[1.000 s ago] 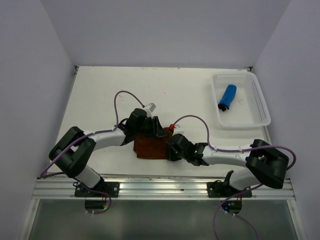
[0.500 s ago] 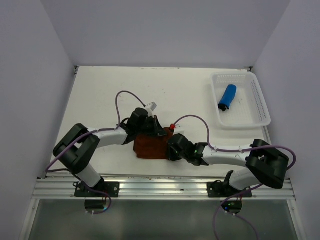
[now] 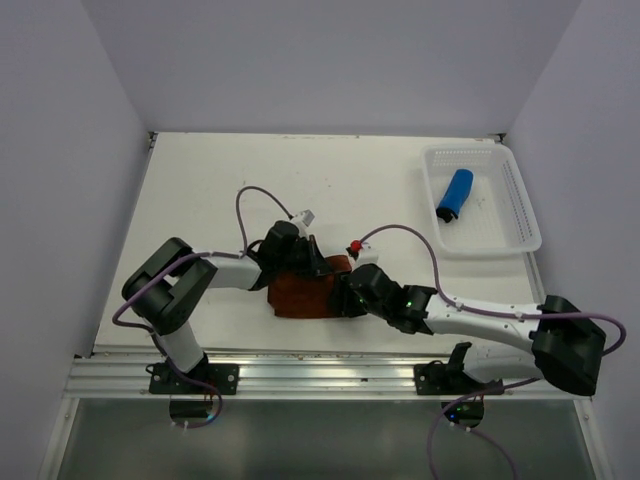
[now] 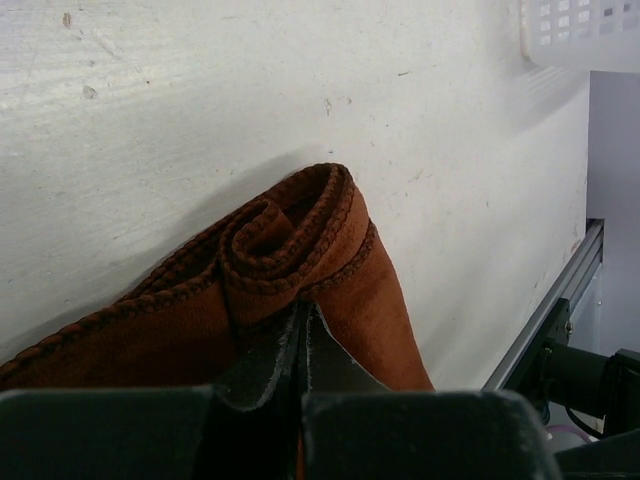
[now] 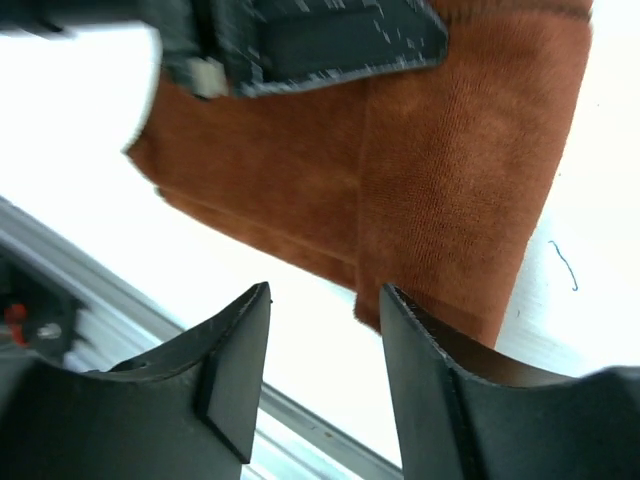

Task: Roll the towels
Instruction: Roll the towel

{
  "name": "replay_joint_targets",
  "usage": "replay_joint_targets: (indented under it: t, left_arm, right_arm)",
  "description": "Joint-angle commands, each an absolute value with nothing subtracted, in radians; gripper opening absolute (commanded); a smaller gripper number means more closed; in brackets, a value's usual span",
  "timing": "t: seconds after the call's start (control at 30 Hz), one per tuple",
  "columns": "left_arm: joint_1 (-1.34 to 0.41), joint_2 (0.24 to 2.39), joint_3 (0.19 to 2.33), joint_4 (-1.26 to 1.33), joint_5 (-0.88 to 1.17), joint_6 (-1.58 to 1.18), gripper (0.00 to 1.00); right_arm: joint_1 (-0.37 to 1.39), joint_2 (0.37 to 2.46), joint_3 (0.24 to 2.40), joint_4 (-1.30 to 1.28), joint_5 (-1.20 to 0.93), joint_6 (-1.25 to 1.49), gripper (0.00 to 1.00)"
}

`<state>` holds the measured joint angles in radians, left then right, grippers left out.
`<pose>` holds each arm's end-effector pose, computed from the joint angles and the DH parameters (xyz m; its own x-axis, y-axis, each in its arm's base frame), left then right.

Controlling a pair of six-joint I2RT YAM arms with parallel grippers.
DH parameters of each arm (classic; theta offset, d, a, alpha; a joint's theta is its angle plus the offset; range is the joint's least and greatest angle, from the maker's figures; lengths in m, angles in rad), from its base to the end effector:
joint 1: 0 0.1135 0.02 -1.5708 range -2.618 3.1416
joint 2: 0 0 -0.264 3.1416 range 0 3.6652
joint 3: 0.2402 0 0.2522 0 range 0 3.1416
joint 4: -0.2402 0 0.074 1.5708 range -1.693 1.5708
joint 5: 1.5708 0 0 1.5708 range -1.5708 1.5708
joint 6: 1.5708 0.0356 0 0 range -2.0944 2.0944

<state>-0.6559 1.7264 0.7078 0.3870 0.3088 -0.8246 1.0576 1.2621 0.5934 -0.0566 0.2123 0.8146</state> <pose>0.2530 -0.2084 0.1335 -0.8870 -0.2001 -0.4161 0.1828 0.6754 -0.7144 0.1296 0.2146 0.1881 -0.7867 0.0525 -0.6151 -0.2943 0.8440 0.4484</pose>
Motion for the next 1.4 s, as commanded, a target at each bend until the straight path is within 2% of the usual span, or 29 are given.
replay_joint_targets:
  t: [0.0, 0.17, 0.23, 0.43, 0.63, 0.97, 1.17, 1.37]
  left_arm:
    - [-0.657, 1.741, 0.681, 0.437, 0.267, -0.795, 0.0]
    - [-0.657, 1.75, 0.655, 0.457, 0.265, -0.799, 0.0]
    - [-0.658, 1.749, 0.652, 0.459, 0.267, -0.801, 0.0]
    - [-0.66, 1.743, 0.647, 0.453, 0.265, -0.798, 0.0]
    - [-0.658, 1.741, 0.646, 0.449, 0.268, -0.798, 0.0]
    - [-0.661, 1.729, 0.623, 0.457, 0.264, -0.798, 0.0]
    - [-0.661, 1.72, 0.618, 0.453, 0.262, -0.795, 0.0]
    - [-0.661, 1.715, 0.626, 0.442, 0.262, -0.793, 0.0]
  right_arm:
    - [1.049, 1.163, 0.62, -0.126, 0.256, 0.83, 0.52]
    - [1.007, 1.079, 0.615, -0.238, 0.314, 0.909, 0.56]
    - [0.971, 1.065, 0.58, -0.238, 0.278, 0.963, 0.59]
    - [0.844, 1.023, 0.437, -0.075, 0.124, 1.045, 0.67]
    - [0.813, 1.087, 0.37, 0.112, 0.014, 1.066, 0.7]
    - [0.813, 1.164, 0.324, 0.221, 0.005, 1.091, 0.71]
    - [0.816, 1.276, 0.292, 0.305, -0.057, 1.114, 0.67]
    - [0.828, 1.321, 0.287, 0.35, -0.069, 1.12, 0.54]
